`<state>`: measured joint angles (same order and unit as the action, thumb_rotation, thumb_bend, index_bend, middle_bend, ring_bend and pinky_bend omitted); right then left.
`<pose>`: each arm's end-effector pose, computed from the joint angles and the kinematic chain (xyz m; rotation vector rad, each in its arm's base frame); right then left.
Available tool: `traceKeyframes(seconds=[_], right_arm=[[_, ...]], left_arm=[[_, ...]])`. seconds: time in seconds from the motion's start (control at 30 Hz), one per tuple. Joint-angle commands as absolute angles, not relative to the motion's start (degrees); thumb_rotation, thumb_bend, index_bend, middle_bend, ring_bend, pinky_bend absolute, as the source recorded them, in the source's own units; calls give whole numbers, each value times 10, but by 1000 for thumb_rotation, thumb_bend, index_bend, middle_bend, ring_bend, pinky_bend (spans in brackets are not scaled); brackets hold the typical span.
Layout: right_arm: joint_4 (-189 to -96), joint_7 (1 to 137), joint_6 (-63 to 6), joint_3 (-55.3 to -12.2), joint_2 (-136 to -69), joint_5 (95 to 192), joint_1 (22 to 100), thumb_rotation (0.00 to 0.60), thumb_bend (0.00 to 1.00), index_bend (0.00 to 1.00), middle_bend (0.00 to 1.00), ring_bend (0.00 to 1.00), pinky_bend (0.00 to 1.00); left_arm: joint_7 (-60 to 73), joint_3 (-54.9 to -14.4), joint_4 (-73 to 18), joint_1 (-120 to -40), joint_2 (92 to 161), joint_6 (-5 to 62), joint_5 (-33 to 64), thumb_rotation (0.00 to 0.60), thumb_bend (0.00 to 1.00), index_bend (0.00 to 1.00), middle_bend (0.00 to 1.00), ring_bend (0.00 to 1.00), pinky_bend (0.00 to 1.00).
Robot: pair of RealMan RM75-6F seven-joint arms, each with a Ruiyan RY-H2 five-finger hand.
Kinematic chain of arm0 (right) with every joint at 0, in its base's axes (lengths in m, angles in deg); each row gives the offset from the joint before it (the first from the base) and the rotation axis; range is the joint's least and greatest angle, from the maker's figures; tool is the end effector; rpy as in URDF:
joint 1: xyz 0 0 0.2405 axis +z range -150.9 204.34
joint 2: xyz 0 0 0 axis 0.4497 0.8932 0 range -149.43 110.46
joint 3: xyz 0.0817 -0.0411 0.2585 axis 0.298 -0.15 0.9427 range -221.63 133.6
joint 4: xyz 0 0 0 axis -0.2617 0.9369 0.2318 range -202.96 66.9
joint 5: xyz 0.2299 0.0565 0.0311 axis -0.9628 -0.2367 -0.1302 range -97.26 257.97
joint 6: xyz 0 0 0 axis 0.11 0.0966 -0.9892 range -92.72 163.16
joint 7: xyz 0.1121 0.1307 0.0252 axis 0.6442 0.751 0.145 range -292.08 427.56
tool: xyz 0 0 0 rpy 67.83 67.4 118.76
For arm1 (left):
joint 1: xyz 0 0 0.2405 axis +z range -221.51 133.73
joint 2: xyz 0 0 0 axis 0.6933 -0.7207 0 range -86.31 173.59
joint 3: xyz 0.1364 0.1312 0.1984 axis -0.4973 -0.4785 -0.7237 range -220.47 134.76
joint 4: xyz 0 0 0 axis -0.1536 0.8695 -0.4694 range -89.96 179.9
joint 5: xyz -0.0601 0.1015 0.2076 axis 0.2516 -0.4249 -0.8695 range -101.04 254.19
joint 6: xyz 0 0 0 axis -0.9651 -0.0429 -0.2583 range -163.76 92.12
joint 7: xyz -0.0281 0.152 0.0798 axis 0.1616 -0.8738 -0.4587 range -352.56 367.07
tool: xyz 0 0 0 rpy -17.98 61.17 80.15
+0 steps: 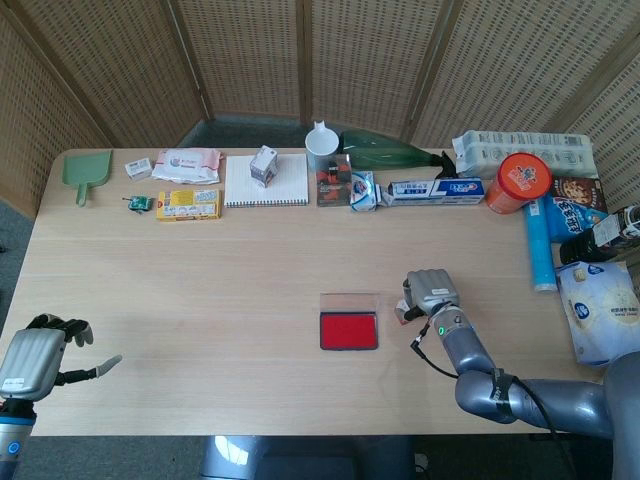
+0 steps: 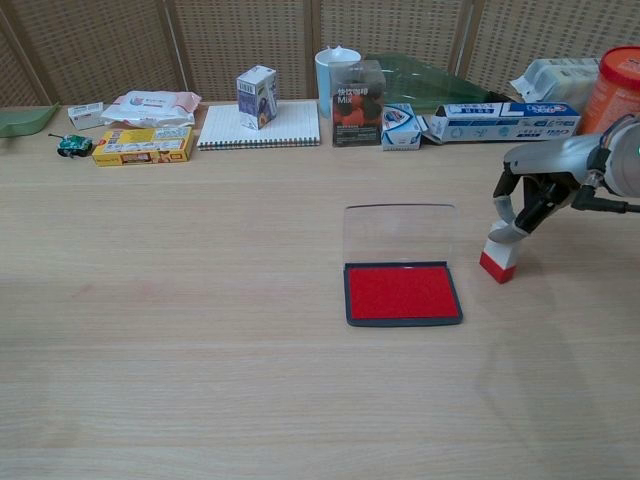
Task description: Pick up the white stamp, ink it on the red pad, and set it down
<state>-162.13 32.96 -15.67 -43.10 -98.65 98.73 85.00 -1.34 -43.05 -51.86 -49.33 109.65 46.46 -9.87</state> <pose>-0.1889 -0.3974 -0.0383 1.7957 -1.2074 0.4030 -0.3205 0.2025 0.1042 -1.4844 -0.9360 -0.8280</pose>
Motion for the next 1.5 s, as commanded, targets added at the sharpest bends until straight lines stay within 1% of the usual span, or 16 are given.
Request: traceKeyframes(seconds=[0.03,0.2,0.37,0.73,0.93,1.03,1.1,1.23,1.37,1.5], right_arm=[[-1620,328,-156,-432,-987,986,850,400,418,625,1000,1000,1000],[-1620,325,-155,-432,-988,983,852,379,417,605,1000,1000,1000],[-1626,321,-156,-431,-985,982,854,346,417,575,1000,1000,1000],[-1635,338,-163,-419,-980,1004,846,342,416,550,1000,1000,1000],[-1638,371,-159,-399,-976,1027,836,343,416,550,1000,1000,1000],[-1643,400,-162,-382,-973,1048,826,343,416,550,1000,1000,1000],[-1649,429,-175,-365,-971,1076,814,342,416,556,1000,1000,1000],[-1656,474,-190,-346,-967,1126,793,343,416,578,1000,1000,1000],[-1652,546,-229,-321,-977,1212,758,342,415,623,1000,1000,1000],[-1640,599,-270,-313,-992,1285,726,342,416,661,997,1000,1000]], left_arm=[[-13,-431,-518,-493,1096,465,-98,263,53,543,574,515,302],[-12,-431,-517,-492,1096,466,-99,261,53,543,574,515,302],[-12,-430,-517,-492,1095,467,-98,260,53,543,574,515,295],[-12,-429,-518,-495,1096,465,-98,262,53,511,572,515,290],[-13,-428,-519,-494,1094,467,-97,262,55,510,571,514,291],[-14,-428,-521,-493,1093,469,-97,264,53,511,571,514,291],[-15,-428,-522,-492,1092,471,-96,264,53,511,571,514,290],[-17,-427,-525,-491,1090,473,-95,261,53,510,571,512,290],[-20,-426,-529,-490,1088,474,-94,262,52,511,572,511,290],[-21,-425,-533,-490,1086,475,-93,264,52,510,570,511,290]])
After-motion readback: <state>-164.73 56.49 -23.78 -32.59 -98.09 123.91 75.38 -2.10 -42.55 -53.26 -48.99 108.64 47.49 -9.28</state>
